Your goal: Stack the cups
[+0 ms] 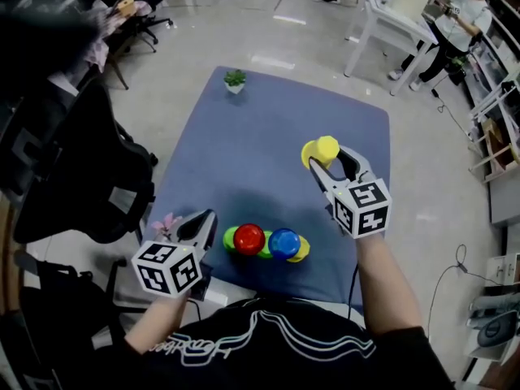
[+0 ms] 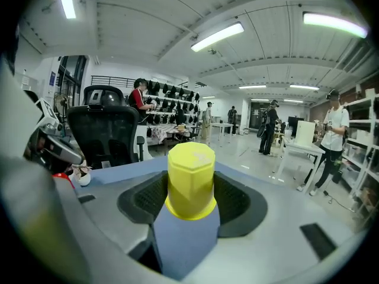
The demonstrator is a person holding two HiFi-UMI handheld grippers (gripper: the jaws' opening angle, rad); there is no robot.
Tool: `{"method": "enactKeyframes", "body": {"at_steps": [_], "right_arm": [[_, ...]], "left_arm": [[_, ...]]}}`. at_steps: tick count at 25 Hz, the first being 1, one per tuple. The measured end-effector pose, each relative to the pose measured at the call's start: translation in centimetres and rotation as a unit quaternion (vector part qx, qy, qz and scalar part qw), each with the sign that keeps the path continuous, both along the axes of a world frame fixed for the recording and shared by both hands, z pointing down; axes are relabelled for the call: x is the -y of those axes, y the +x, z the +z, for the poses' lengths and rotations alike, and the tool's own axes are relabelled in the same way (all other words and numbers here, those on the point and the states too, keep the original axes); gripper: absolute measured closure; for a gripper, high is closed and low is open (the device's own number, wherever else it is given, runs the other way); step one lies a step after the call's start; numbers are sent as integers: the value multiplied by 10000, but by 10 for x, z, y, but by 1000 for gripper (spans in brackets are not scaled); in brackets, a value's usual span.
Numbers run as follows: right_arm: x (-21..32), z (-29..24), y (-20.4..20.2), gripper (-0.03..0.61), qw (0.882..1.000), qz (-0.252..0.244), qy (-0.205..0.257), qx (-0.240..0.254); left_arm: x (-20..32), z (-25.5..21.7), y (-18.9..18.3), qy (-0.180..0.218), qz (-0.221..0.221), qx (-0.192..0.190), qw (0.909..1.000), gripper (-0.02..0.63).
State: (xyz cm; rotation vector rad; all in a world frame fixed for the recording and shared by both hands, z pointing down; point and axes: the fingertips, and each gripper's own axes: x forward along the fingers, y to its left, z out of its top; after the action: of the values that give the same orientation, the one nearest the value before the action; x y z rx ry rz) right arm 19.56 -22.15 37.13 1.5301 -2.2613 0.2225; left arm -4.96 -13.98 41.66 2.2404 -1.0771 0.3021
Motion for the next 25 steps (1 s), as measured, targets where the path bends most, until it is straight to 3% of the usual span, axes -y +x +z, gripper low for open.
{"method": "enactKeyframes", "body": {"at_steps": [11,25], "right_arm": [[-57,-40,-37,318,9990,-301,324,85],[-124,-52,-86,318,9970,-663,368,182]], "left_arm": [[-30,-13,-5,103,125,-131,9998,588],[-77,-25,-26,185,191,-155,9995,588]]}}
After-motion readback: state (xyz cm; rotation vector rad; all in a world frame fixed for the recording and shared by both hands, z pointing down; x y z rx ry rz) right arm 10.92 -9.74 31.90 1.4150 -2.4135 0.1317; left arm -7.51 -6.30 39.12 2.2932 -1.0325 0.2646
